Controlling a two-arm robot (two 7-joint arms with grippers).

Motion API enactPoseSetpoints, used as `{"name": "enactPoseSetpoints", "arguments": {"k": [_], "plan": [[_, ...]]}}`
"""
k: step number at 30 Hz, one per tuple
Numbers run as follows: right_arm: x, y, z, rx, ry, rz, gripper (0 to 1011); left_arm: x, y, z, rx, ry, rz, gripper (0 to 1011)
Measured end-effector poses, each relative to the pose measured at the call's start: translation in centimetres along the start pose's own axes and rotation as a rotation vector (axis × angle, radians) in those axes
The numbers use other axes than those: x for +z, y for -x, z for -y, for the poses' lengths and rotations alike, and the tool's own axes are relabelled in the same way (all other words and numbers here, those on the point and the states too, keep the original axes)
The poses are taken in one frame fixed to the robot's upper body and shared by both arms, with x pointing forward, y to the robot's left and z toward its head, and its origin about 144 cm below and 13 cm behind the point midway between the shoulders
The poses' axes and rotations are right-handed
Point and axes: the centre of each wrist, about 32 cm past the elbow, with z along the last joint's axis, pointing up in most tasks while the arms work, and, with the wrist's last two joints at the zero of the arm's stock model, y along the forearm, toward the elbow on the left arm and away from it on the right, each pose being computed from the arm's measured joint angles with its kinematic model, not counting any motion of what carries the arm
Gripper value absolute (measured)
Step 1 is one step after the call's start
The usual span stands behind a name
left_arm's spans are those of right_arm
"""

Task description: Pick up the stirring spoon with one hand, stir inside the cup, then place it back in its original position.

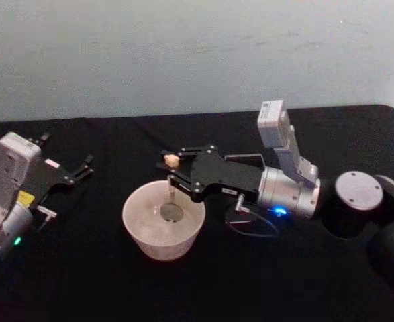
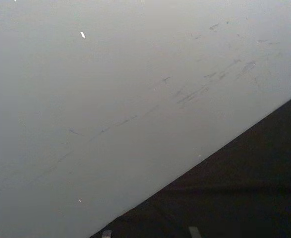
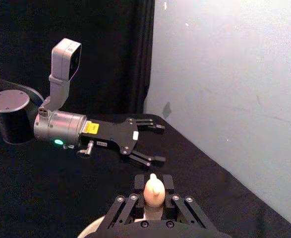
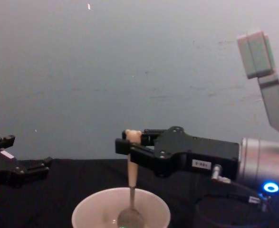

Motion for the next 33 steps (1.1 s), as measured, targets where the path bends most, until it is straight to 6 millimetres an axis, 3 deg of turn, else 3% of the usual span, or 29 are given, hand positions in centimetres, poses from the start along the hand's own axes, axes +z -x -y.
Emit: {"name": "enactPoseSetpoints", "arguments": {"k": [17, 26, 33], "plan": [[0.4, 2.1, 2.5, 0.019, -0.005, -0.036, 212, 0.0, 0.0, 0.0, 0.000, 0.000, 0.000, 1001], [0.2, 3.1, 1.6, 0.070, -0.009, -0.058, 212, 0.0, 0.0, 0.0, 0.000, 0.000, 0.000, 1001], [0.2, 2.7, 0.3, 0.078, -0.025, -0.048, 212, 0.0, 0.0, 0.0, 0.000, 0.000, 0.000, 1001]]}}
